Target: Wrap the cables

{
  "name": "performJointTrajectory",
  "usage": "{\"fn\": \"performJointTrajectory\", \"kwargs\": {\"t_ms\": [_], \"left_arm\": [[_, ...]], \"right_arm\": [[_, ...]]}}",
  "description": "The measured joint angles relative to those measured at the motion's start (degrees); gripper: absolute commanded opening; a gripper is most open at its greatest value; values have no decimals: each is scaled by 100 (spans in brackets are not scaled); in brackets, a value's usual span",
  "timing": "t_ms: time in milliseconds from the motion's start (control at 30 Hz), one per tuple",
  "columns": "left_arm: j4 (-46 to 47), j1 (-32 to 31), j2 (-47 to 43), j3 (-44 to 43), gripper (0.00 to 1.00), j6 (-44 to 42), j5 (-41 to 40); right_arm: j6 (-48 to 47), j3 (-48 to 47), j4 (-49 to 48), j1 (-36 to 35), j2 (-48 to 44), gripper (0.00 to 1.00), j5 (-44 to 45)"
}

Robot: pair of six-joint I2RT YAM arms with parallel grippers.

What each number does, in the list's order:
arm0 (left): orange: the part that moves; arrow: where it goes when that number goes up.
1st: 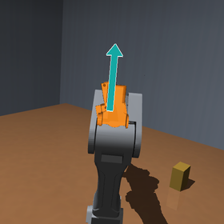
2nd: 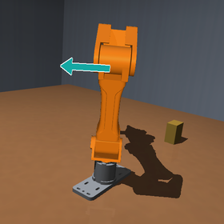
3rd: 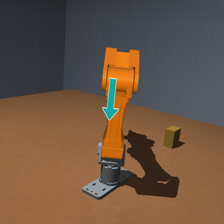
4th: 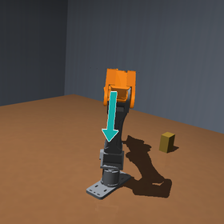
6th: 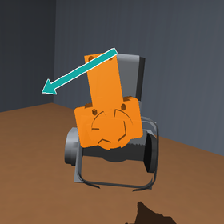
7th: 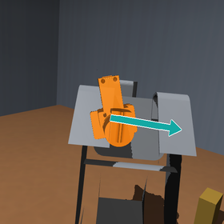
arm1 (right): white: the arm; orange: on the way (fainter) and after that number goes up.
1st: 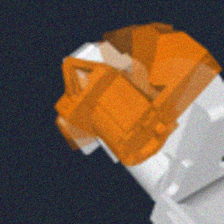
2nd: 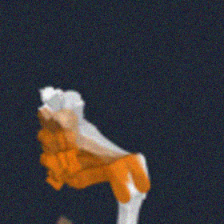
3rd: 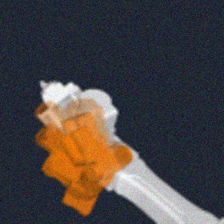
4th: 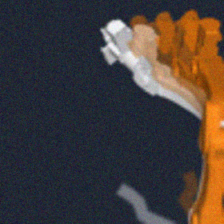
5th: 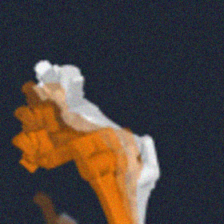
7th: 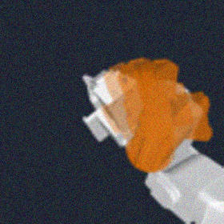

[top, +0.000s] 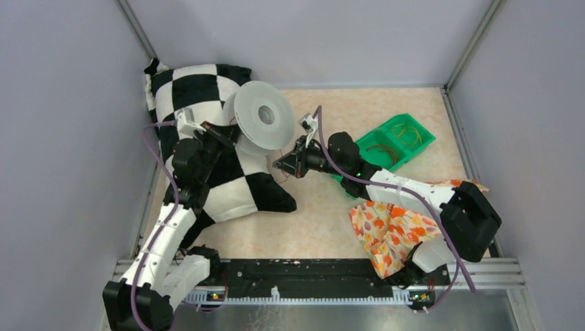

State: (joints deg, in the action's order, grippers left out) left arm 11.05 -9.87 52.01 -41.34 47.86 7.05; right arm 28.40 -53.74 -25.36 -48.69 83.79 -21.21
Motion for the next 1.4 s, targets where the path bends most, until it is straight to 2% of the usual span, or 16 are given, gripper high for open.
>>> {"fn": "performJointTrajectory", "kwargs": {"t_ms": [267, 333, 433, 533, 733, 1100, 1400], "left_arm": [[-645, -2, -7, -81, 0, -118, -741], [-708, 7, -7, -81, 0, -151, -844], [-748, 7, -9, -81, 0, -160, -859], [-813, 7, -28, -81, 0, -240, -866], [-922, 7, -155, -210, 0, -415, -994], [-931, 7, -201, -625, 0, -664, -940], [-1062, 7, -201, -625, 0, -988, -619]], "right_arm": [[400, -474, -321, -160, 588, 26, -501], [490, -472, -562, -201, 614, 37, -588], [579, -348, -1158, -223, 614, 44, -586], [586, -127, -1493, -223, 605, 46, -505], [570, 15, -1567, -223, 553, 46, -444], [1233, 7, -2472, -223, 544, 46, -957], [1322, -249, -2524, -223, 557, 46, -1019]]}}
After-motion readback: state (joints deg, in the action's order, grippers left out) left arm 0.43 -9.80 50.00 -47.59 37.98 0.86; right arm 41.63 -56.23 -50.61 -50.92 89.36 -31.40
